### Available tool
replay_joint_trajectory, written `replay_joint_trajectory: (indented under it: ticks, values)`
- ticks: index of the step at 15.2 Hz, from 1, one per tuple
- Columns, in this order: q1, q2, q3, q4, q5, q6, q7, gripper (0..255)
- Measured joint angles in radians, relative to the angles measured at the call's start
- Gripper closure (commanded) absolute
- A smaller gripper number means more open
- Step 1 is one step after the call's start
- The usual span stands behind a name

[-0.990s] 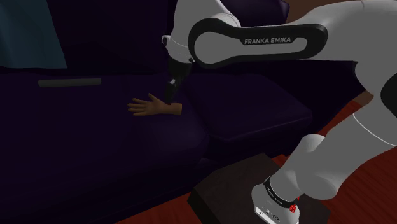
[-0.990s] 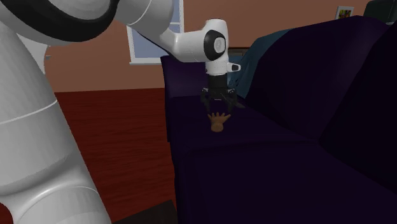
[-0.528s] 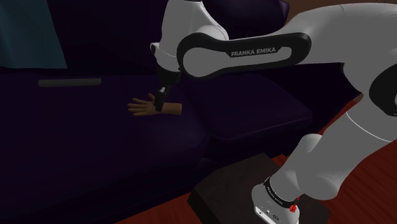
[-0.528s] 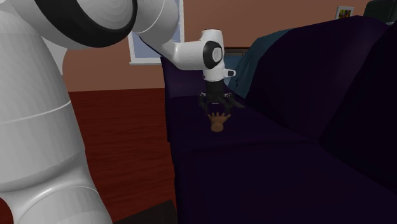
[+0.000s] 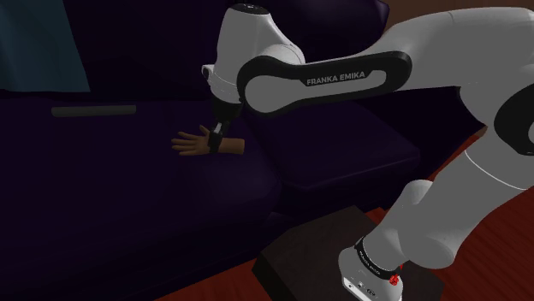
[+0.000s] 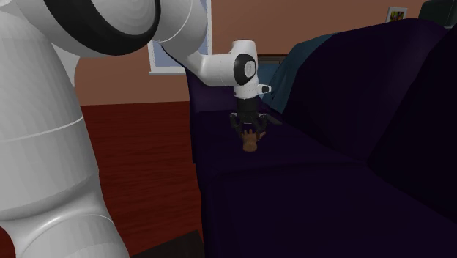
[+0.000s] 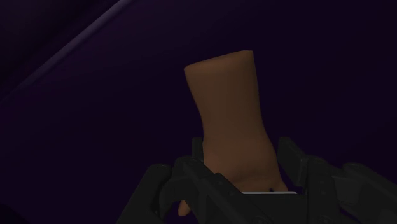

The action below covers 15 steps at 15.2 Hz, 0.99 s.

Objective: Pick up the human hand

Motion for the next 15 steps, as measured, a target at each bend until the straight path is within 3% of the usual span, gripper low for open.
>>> replay_joint_trajectory:
  ticks: [7, 15]
  values:
    - [0.000, -0.001, 0.000, 0.003, 0.001, -0.006, -0.001, 255]
    - [0.000, -0.020, 0.000, 0.084, 0.009, -0.105, -0.009, 255]
